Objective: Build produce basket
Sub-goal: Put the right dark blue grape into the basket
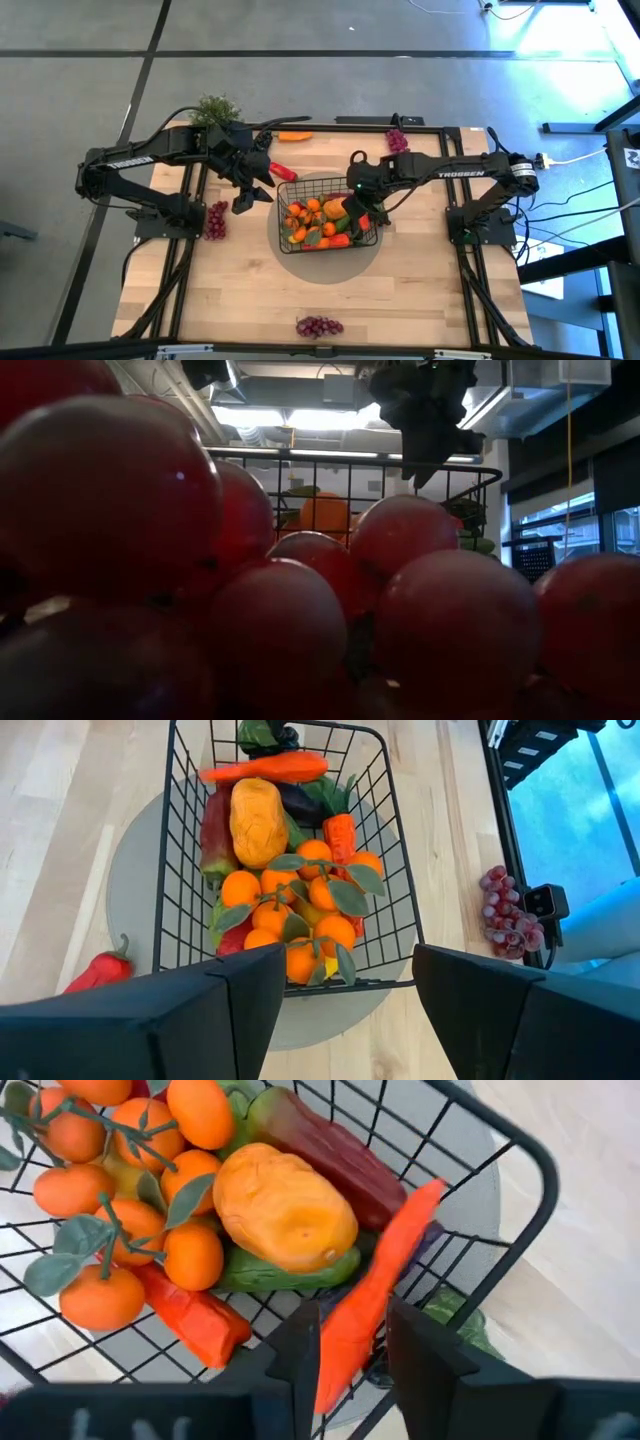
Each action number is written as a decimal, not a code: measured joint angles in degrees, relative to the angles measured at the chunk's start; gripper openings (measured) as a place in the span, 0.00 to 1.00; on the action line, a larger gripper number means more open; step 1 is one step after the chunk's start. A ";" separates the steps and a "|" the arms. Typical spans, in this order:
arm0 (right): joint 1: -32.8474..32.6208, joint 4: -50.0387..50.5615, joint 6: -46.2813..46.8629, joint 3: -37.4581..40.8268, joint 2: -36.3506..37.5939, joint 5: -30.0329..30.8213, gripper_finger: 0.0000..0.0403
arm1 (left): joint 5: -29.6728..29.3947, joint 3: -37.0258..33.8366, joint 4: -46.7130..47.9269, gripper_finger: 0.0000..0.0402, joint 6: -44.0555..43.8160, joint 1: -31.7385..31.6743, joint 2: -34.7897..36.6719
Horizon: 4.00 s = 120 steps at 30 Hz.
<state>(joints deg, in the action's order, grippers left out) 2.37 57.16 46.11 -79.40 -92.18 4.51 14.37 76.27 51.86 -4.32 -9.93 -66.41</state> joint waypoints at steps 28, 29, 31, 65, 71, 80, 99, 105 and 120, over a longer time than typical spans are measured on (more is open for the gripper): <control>-0.39 19.57 -11.53 0.00 12.15 -2.95 0.26 | -0.41 -0.02 3.04 0.52 -2.69 0.00 0.00; -0.39 19.22 -11.65 0.00 12.15 -3.62 0.26 | -0.41 -0.02 3.02 0.52 -2.69 0.00 0.00; -0.25 18.24 -10.60 0.00 11.98 -4.31 0.26 | -0.42 -0.02 3.02 0.52 -2.69 0.00 0.00; 1.81 -7.41 -21.00 20.45 11.89 -5.83 0.26 | -0.42 -0.02 2.97 0.52 -3.02 0.00 0.00; 1.81 -9.91 -25.88 21.57 11.89 -7.02 0.26 | -0.42 -0.02 2.97 0.52 -2.80 0.00 0.00; 1.81 -9.09 -30.33 22.67 11.91 -7.28 0.26 | -0.42 -0.02 2.97 0.52 -2.64 0.00 0.00; 1.57 -13.29 -31.75 30.12 13.25 -13.30 0.25 | -0.40 -0.02 3.00 0.52 -2.65 0.00 0.02; 1.57 -21.36 -32.27 35.62 13.26 -13.27 0.23 | -0.40 -0.02 2.99 0.52 -2.71 0.00 0.02; 1.57 -26.75 -26.74 36.61 13.26 -13.28 0.23 | -0.39 -0.02 2.99 0.52 -2.80 0.00 0.02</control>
<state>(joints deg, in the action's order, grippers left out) 3.95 30.41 19.37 -42.78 -78.91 -8.77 13.98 76.25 54.85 -7.11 -9.93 -66.39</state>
